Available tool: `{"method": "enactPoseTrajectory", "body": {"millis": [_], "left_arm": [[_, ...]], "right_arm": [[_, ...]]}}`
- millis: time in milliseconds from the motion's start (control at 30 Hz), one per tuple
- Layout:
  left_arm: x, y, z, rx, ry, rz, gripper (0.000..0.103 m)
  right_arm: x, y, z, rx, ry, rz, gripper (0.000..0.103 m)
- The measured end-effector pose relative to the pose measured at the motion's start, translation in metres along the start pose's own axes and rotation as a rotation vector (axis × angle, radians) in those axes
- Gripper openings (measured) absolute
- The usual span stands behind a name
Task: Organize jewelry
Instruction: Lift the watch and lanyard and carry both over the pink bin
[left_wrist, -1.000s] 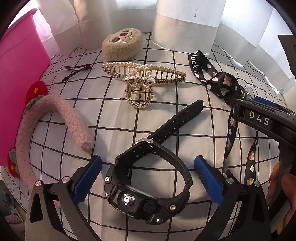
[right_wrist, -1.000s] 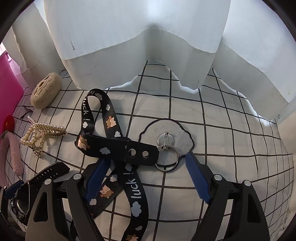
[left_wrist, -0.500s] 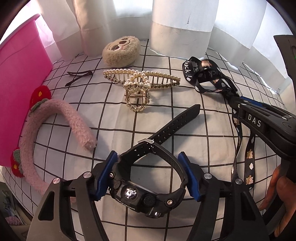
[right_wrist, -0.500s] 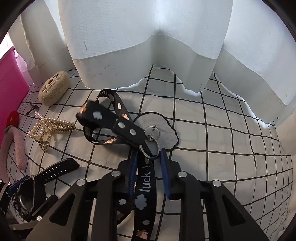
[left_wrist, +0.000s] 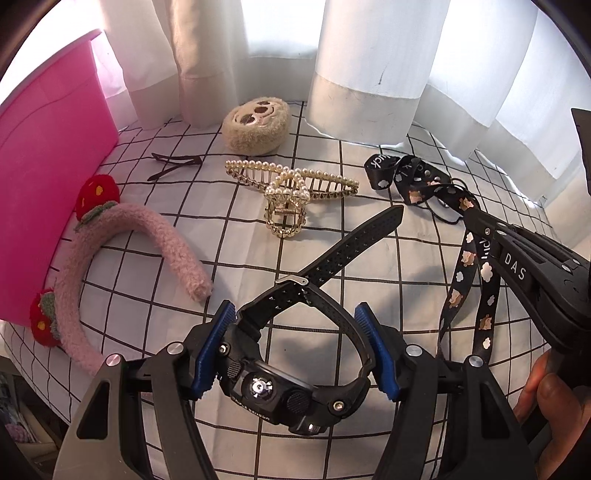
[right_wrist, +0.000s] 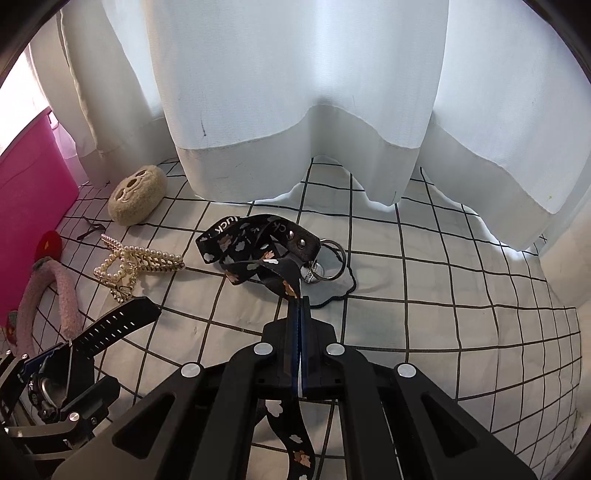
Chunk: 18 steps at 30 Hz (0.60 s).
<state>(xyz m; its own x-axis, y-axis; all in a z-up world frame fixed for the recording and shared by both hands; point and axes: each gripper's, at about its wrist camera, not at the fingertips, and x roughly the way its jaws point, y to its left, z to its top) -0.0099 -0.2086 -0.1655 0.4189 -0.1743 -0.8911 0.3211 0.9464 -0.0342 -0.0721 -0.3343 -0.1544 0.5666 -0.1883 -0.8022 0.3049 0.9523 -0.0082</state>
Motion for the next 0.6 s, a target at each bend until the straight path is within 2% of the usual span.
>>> {"method": "enactPoseTrajectory", "body": {"millis": [100,600], "left_arm": [[-0.013,0.005,0.005,-0.006,-0.021,-0.007,0.065],[-0.102,0.041,0.055,-0.015,-0.161,-0.017,0.065]], "right_arm": [[-0.021,-0.001,0.005,-0.003,-0.034,0.009,0.001],[-0.110,0.024,0.090,-0.026,-0.221,0.056,0.001]]}}
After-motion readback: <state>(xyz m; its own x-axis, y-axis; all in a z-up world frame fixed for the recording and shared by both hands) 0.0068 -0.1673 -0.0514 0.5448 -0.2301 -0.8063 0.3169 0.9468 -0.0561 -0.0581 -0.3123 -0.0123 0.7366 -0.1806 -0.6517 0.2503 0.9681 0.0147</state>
